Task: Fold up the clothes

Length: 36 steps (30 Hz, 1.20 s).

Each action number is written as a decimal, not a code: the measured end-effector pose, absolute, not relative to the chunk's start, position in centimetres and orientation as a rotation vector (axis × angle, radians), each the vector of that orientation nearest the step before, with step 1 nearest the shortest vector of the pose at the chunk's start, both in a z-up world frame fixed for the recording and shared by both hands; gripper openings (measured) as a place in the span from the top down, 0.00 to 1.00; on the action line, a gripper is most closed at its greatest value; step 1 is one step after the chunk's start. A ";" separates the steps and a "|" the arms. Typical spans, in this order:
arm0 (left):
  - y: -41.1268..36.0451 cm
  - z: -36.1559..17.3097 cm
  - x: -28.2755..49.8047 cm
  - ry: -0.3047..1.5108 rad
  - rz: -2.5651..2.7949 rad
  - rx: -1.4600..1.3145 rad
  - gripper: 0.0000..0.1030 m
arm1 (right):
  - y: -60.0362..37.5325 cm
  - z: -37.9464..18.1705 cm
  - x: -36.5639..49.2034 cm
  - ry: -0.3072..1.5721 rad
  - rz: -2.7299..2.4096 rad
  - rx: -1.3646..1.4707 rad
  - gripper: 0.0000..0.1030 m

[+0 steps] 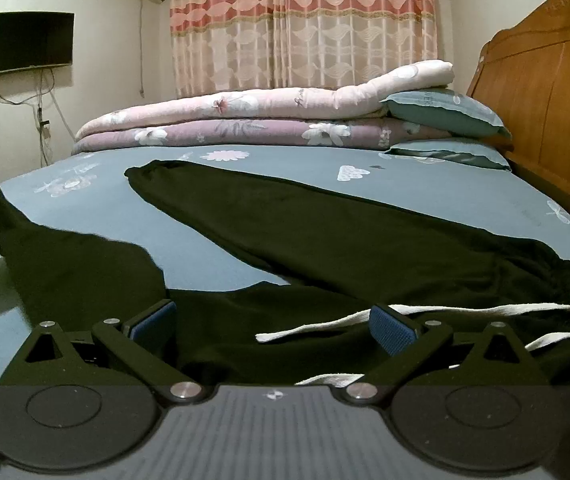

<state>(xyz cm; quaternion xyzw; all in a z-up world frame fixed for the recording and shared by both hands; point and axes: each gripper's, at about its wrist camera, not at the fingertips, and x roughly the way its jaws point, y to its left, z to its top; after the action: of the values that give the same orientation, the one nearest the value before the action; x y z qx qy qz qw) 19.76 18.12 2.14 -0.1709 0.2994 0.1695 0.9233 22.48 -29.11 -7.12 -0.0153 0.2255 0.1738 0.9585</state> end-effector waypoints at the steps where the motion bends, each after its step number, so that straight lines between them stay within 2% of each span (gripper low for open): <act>1: 18.5 2.3 19.5 0.614 0.357 -0.352 0.80 | -29.2 -7.1 22.5 0.458 0.353 -0.029 0.00; 9: 21.2 2.7 18.2 0.635 0.423 -0.338 0.79 | -29.1 -7.2 22.5 0.462 0.354 -0.032 0.00; 25: 25.9 -0.3 17.5 0.744 0.457 -0.347 0.79 | -28.7 -7.5 22.8 0.498 0.390 -0.016 0.00; 36: 27.9 -2.4 14.0 0.769 0.373 -0.372 0.79 | -32.5 -3.3 18.6 0.562 0.324 0.037 0.00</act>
<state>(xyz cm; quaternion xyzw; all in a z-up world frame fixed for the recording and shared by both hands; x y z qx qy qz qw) 14.00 27.86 -2.36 -0.1794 0.3707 0.1800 0.8933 18.57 -32.49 -3.33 0.0183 0.2759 0.1592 0.9477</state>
